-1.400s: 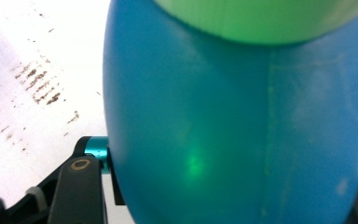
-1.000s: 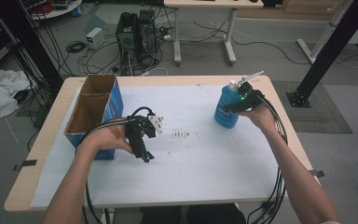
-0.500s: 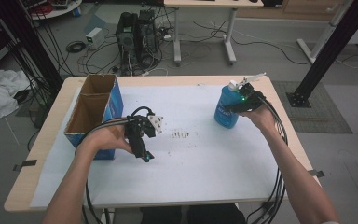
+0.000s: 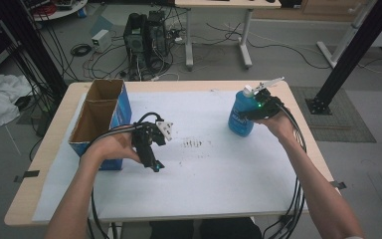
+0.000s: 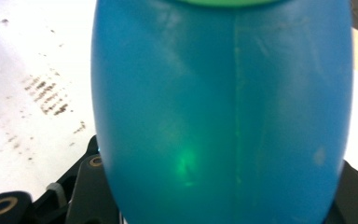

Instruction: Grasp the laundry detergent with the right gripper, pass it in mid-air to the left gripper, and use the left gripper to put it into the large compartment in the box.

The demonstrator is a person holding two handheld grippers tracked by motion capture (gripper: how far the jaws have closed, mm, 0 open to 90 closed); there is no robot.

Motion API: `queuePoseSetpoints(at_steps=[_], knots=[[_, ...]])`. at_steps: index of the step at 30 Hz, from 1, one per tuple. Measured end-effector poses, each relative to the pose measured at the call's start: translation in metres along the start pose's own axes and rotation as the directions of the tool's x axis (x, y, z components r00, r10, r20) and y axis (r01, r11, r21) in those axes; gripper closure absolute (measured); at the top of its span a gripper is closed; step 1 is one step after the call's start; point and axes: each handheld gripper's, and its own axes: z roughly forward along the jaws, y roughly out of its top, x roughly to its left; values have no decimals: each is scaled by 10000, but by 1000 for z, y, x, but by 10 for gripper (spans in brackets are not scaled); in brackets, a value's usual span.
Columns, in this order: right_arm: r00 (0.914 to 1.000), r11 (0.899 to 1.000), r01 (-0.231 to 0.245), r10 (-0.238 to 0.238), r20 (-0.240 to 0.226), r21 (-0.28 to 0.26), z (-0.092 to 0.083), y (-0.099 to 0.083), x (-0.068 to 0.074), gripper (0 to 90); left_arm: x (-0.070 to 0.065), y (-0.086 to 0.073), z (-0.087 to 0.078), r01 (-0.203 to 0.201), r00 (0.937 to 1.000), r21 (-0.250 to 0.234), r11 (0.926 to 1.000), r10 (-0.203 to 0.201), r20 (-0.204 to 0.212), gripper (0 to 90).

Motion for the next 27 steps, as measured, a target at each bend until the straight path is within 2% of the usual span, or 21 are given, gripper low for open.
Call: queuePoseSetpoints(at_steps=[3,7,8,9,11,14,16,17,22,26,27], knots=[[9999,10000,-4,4,-140,-20,-5,2,4,453,0,0,-3,64,10000,65,10000,-63,-46,167],[9954,9976,695,-697,-651,-55,-15,9,15,451,2,2,-15,189,9994,-272,9995,-197,-294,167],[9931,9960,888,-892,-765,-82,-18,11,18,451,3,3,-18,208,9994,-376,9991,-219,-286,167],[9910,9947,1022,-1027,-859,-101,-20,13,21,451,3,4,-22,197,9992,-216,9996,-204,-344,167],[9856,9920,1255,-1265,-1124,-162,-26,17,28,451,3,6,-28,263,9987,-289,9992,-276,-428,167],[9738,9859,1636,-1670,-1542,-347,-34,23,39,450,5,10,-40,238,9984,-394,9989,-257,-494,167],[9602,9779,2039,-2088,-1853,-456,-39,27,46,450,5,13,-47,292,9983,-498,9983,-316,-499,167],[9573,9774,2077,-2112,-1974,-384,-42,29,51,450,5,15,-50,331,9981,-584,9977,-360,-499,167],[9189,9512,3027,-3079,-2465,-597,-47,39,73,449,3,24,-63,352,9970,-682,9970,-397,-670,167],[8958,9411,3342,-3343,-2930,-517,-48,43,93,449,3,33,-72,342,9969,-678,9971,-388,-688,167],[8865,9348,3510,-3505,-3022,-547,-47,44,97,449,3,36,-74,334,9970,-658,9973,-378,-677,167]])
